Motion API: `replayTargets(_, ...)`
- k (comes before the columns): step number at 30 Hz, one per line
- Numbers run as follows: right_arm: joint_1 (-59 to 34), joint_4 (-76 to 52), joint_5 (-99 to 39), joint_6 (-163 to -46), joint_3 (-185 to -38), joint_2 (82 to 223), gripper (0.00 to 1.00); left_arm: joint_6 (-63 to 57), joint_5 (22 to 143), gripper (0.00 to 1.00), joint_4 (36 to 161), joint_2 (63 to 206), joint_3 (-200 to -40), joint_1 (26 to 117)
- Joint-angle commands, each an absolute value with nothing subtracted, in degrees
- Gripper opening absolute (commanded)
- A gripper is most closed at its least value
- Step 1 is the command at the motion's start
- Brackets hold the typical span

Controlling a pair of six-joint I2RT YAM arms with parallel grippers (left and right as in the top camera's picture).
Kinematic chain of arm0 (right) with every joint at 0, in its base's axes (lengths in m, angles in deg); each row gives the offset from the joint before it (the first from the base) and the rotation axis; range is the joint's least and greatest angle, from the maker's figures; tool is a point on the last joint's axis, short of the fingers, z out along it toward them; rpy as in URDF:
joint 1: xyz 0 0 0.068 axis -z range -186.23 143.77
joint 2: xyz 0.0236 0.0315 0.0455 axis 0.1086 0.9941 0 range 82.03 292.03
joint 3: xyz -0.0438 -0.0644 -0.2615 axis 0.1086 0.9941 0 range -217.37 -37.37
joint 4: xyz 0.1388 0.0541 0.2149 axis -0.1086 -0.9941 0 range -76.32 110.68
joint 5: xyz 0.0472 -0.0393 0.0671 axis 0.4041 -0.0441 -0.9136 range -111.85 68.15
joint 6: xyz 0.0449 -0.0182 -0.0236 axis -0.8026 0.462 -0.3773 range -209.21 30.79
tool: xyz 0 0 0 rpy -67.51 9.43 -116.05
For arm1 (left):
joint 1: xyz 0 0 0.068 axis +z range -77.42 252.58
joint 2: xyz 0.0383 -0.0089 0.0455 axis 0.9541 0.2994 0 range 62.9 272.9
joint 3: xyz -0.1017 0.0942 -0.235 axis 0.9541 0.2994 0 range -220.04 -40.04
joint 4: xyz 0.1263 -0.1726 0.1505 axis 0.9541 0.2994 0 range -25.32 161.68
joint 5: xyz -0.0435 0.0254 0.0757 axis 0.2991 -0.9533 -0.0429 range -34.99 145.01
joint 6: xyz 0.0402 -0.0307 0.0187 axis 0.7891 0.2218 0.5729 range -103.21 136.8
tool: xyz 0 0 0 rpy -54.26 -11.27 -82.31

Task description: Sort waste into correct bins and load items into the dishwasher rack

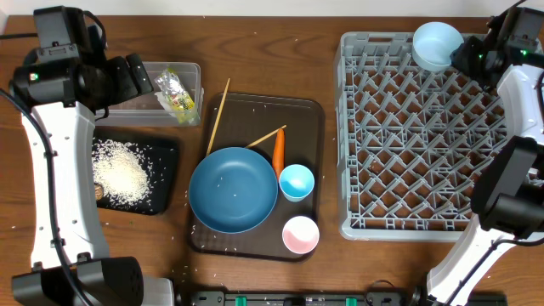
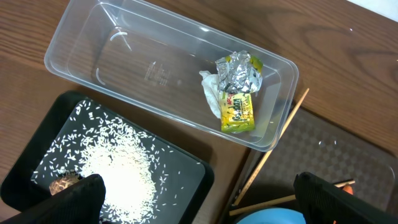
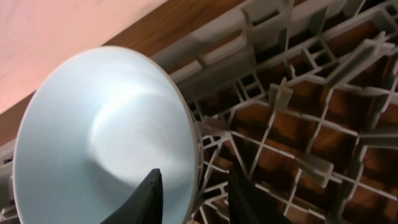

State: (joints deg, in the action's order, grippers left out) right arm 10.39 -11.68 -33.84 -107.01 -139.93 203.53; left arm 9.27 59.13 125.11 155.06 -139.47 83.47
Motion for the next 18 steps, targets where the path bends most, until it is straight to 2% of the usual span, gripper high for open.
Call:
replayTargets(1,9.69,-10.96,-33.64,-107.64,-139.6,204.31,0.28,9.0,59.07,0.98,125.33,155.47,-138.77,83.72)
replayTargets(8,9.12,-9.89,-33.66,-108.01,-139.6,205.62,0.26,9.0,59.07,0.98,125.3,155.47,-138.77,83.72)
replayTargets(10,9.1,-9.91,-33.66,-108.06,-139.6,205.8,0.21,9.0,59.07,0.98,125.3,155.47,-138.77,83.72)
replayTargets(14,9.12,-9.58,-33.66,-108.04,-139.6,205.8,0.03,9.0,59.07,0.98,125.33,155.47,-138.77,83.72)
replayTargets(18,9.12,-8.97,-33.68,-108.04,-139.6,205.8,0.01,9.0,59.07,0.98,125.3,155.47,-138.77,83.72)
